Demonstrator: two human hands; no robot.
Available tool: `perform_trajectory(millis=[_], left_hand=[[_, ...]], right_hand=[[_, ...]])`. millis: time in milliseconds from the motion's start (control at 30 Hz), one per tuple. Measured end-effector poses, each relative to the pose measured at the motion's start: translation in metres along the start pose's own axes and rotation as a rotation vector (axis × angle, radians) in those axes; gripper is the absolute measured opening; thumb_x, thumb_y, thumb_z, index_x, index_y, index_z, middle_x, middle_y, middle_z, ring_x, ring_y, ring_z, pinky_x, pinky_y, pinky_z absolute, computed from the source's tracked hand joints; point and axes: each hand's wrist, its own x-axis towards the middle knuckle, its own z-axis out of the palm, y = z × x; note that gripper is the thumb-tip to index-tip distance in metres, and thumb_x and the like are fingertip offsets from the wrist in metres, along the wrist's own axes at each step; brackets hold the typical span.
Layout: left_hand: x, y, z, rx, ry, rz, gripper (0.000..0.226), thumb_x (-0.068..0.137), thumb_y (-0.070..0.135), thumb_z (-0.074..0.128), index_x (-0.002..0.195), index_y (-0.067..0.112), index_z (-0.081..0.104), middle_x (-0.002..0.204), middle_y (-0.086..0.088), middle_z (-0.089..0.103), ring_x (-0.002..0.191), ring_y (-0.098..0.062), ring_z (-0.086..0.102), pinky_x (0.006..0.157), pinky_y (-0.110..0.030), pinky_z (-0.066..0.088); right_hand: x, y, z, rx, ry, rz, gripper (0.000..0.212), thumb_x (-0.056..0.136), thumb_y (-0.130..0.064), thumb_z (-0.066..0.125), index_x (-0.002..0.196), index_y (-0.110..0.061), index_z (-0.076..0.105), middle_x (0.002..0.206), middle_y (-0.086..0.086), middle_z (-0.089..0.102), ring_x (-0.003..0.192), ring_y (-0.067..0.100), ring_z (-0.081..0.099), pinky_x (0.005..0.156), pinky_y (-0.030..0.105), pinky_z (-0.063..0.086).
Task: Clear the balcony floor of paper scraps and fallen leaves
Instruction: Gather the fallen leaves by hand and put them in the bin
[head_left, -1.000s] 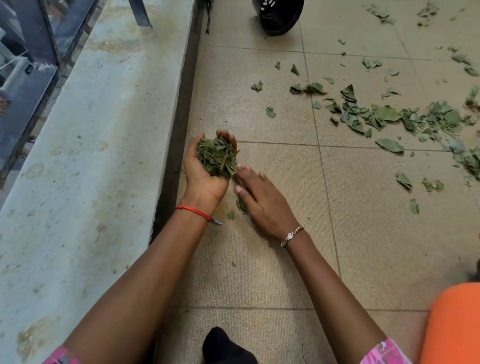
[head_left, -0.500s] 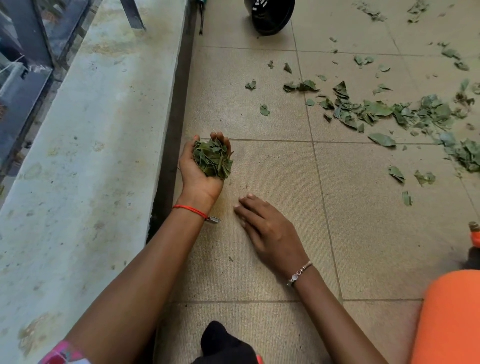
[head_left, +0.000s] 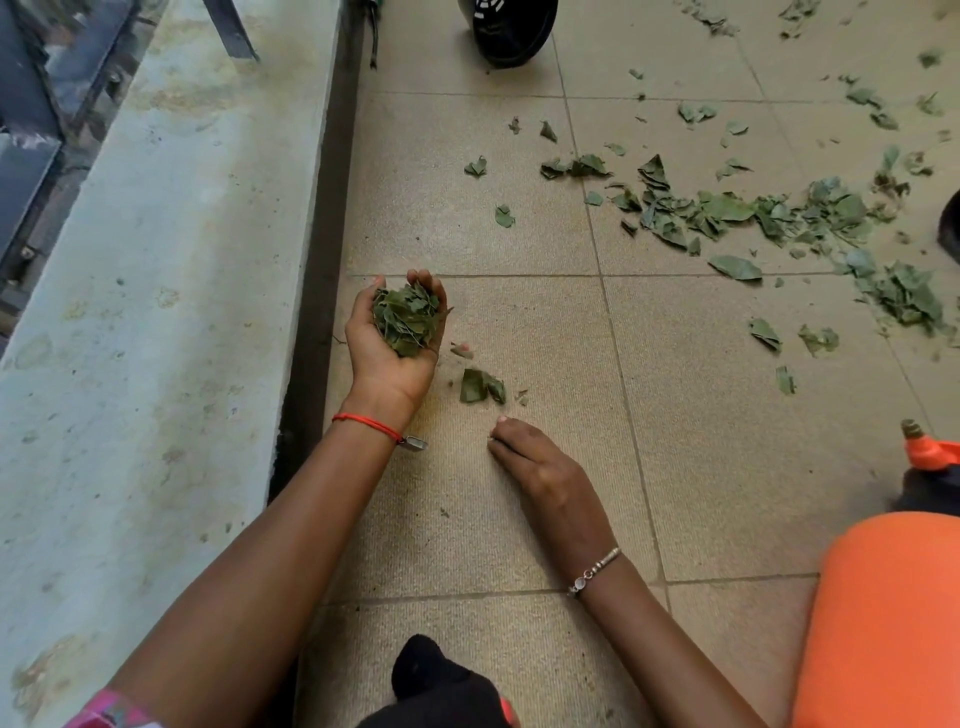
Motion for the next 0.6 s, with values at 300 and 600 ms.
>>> perform_trajectory(millis=[300,600], left_hand=[[0.0,0.003,0.002,0.017,0.021,0.025,0.037,0.097,0.021,0.041,0.078,-0.005,0.059,0.064,-0.013,0.062,0.051,-0.023,0.065,0.053,-0.028,0.057],[0.001,0.007,0.002,0.025,-0.001,0.045,0.054,0.097,0.021,0.04,0.06,-0.008,0.066,0.065,-0.013,0.062,0.052,-0.023,0.065,0.054,-0.028,0.058]], right_hand=[[0.034,-0.001,-0.008,0.204,0.413,0.203,0.021,0.078,0.006,0.06,0.095,0.001,0.071,0.097,0.011,0.07,0.091,0.013,0.064,0.091,0.011,0.043],[0.059,-0.005,0.011,-0.012,-0.062,0.247,0.079,0.083,-0.064,0.033,0.148,-0.022,0.018,0.155,0.004,0.018,0.144,0.016,0.012,0.117,0.029,0.001]])
